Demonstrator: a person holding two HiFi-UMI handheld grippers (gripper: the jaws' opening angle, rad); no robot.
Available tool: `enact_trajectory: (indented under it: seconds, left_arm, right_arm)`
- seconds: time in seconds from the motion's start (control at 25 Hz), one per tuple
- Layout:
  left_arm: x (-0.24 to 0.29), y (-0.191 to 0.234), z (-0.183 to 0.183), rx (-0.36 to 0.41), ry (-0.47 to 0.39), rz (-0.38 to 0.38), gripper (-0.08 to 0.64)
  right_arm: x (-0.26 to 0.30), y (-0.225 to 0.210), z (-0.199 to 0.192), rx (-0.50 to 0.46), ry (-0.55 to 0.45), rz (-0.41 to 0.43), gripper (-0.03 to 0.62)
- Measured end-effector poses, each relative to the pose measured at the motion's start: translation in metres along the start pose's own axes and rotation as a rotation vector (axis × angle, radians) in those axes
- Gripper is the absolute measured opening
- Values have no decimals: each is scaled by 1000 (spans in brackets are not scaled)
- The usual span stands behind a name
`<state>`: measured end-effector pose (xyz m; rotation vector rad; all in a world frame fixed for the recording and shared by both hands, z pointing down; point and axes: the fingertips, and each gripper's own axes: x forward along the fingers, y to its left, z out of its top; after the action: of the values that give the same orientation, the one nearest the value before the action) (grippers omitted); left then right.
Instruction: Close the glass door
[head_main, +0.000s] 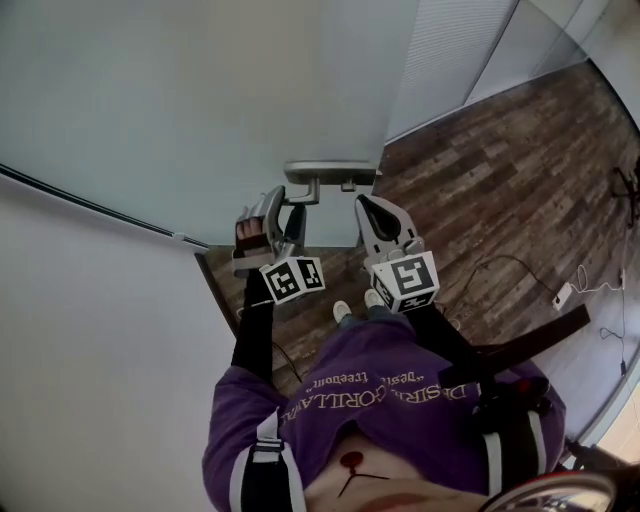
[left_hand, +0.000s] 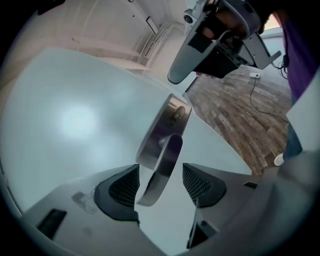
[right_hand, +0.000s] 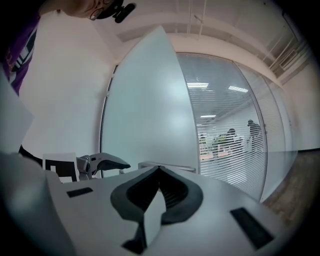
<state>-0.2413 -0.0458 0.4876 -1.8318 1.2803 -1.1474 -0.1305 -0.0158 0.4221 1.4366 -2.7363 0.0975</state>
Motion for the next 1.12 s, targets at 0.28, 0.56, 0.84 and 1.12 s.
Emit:
enact_trajectory:
  seconds: [0.28, 0.56, 0.84, 1.12]
  left_arm:
    - [20, -10, 15, 56, 9, -38, 245]
    - [23, -17, 8, 248, 70, -91, 245]
    - [22, -22, 1, 360, 113, -136, 245]
    - [21, -16, 5, 281, 115, -152, 225]
  right_arm:
    - [1, -18, 2, -3, -2, -12, -11]
    - [-2, -29, 3, 3, -7, -33, -11]
    - [-4, -32, 3, 2, -6, -48, -11]
    - [-4, -31, 3, 0, -7, -56, -11]
